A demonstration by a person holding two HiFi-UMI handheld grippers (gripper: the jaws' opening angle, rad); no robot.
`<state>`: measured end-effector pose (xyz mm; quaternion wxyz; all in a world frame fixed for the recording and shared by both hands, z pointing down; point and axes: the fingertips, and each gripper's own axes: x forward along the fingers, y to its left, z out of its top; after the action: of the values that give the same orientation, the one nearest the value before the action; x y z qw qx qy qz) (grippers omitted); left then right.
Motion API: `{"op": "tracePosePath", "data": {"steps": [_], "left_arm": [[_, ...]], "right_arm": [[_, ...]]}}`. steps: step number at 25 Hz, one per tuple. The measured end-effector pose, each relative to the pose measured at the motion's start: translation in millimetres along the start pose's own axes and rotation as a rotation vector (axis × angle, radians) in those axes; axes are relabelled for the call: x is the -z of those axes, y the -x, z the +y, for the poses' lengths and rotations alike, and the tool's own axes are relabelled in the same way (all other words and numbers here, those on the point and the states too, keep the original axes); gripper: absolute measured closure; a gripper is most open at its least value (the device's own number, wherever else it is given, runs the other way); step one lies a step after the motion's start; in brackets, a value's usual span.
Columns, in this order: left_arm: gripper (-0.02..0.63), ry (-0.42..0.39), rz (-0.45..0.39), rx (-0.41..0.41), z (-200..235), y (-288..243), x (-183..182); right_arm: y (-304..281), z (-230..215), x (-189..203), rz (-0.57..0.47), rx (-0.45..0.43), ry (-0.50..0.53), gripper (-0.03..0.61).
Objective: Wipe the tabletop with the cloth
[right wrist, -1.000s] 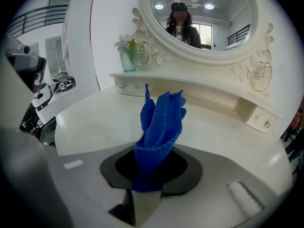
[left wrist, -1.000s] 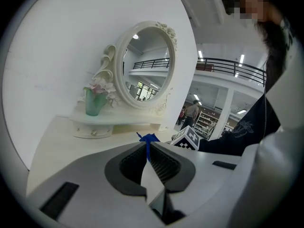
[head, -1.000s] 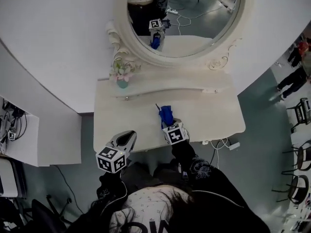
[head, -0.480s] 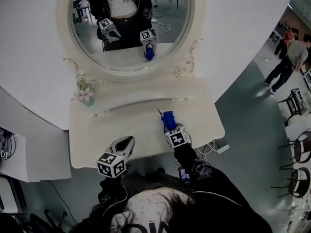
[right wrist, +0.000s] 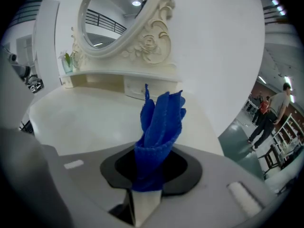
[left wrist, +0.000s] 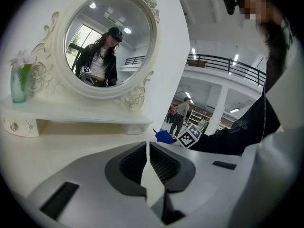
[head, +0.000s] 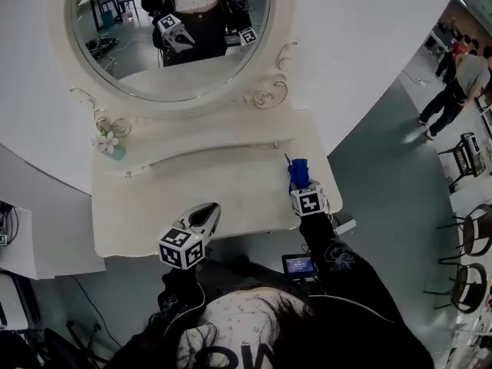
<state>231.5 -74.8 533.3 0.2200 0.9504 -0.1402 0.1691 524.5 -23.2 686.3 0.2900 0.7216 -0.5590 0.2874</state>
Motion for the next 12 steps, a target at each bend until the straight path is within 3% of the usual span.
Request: {"op": "tracePosePath", "data": {"steps": [6,12], "left_arm": [[0.614,-0.005,0.014,-0.021,-9,-8,3],[0.614,0.01,0.023,-0.071,-3,5,8]], "right_arm": [[19,-78,24,0.041,0.111,-0.126,0.471],[28,-122,40,0.036,0.174,-0.193,0.471]]}}
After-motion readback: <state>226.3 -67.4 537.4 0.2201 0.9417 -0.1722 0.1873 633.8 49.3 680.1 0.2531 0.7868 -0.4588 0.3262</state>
